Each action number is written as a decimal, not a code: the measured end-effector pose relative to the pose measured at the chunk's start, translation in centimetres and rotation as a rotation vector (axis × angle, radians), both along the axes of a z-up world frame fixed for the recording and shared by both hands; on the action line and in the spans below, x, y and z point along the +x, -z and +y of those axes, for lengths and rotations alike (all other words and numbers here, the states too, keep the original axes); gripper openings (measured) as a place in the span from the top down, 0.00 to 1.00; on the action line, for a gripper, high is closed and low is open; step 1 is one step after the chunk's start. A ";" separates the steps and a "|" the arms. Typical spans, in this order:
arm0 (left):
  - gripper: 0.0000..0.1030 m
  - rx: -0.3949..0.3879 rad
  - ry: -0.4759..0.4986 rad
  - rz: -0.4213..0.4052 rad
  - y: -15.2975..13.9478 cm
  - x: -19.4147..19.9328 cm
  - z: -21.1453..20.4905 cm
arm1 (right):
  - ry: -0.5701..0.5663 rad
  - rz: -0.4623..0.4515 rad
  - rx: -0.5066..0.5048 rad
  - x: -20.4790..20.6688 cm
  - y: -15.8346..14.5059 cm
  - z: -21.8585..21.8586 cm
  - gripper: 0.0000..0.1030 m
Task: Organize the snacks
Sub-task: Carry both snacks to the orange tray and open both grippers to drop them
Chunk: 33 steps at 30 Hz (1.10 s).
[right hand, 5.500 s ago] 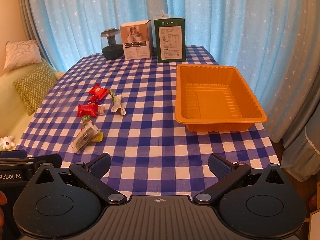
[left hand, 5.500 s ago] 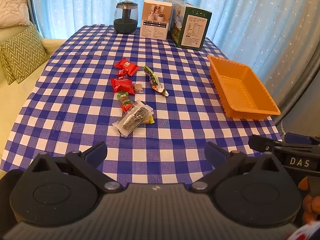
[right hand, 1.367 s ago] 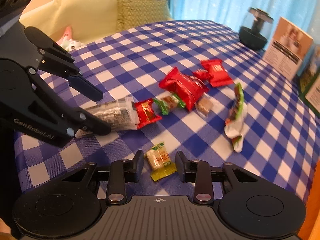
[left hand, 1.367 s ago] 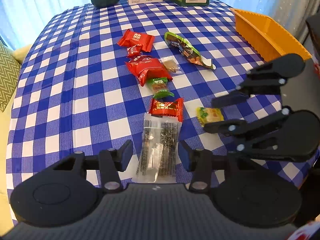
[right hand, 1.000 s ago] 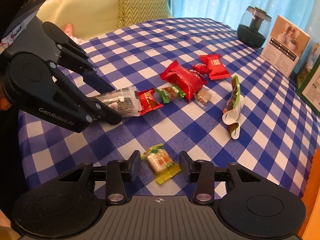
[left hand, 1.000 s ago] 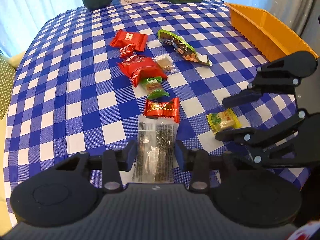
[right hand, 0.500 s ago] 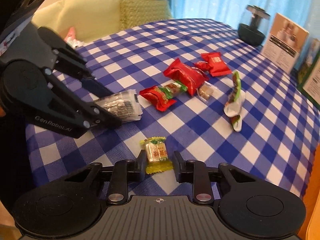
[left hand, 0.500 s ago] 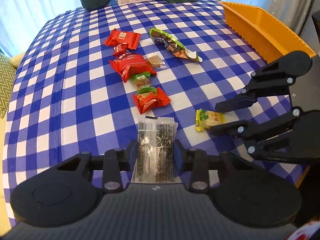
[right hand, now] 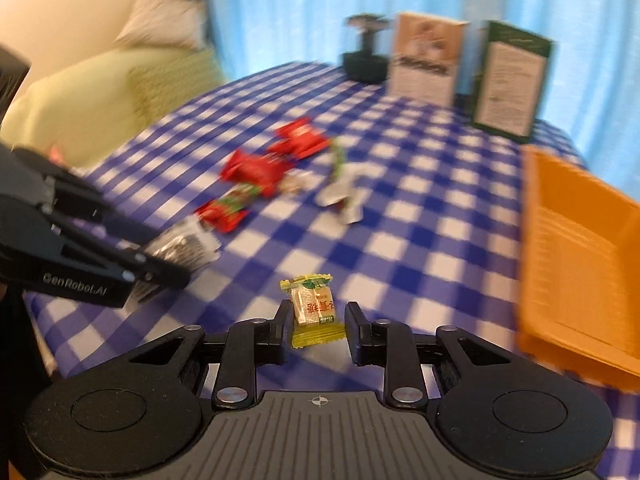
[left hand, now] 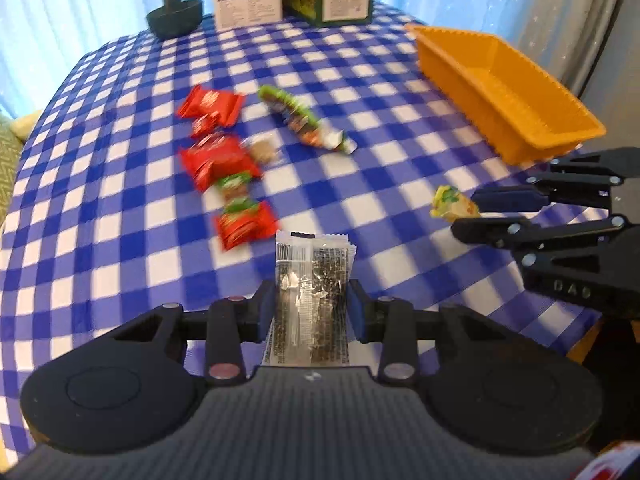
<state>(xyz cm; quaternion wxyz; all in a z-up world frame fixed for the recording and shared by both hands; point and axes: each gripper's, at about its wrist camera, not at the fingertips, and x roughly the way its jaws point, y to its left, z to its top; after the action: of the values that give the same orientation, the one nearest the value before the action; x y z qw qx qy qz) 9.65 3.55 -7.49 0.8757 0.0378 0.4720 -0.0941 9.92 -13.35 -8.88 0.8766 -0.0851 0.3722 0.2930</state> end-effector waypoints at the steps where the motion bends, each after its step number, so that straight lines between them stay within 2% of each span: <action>1: 0.67 -0.010 0.007 -0.007 -0.3 0.3 -0.5 | 0.035 -0.011 0.008 0.2 -0.6 -0.9 0.73; 8: 0.67 -0.065 0.077 -0.077 -3.0 3.2 -6.2 | 0.290 -0.095 0.050 1.3 -4.8 -7.9 0.73; 15: 0.67 -0.107 0.163 -0.136 -5.3 7.0 -13.2 | 0.501 -0.100 0.090 3.9 -6.7 -15.3 0.73; 24: 0.66 -0.135 0.231 -0.136 -4.6 10.5 -19.0 | 0.604 -0.042 0.134 5.8 -6.2 -20.6 0.73; 33: 0.65 -0.141 0.243 -0.130 -3.8 11.8 -20.9 | 0.644 -0.016 0.171 6.0 -5.6 -22.0 0.73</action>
<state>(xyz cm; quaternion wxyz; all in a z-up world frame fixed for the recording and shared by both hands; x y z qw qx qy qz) 21.48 -17.34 -3.71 0.8871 0.0388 0.3985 -0.2295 15.96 -35.31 -3.32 0.9310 0.1085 0.3473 0.0305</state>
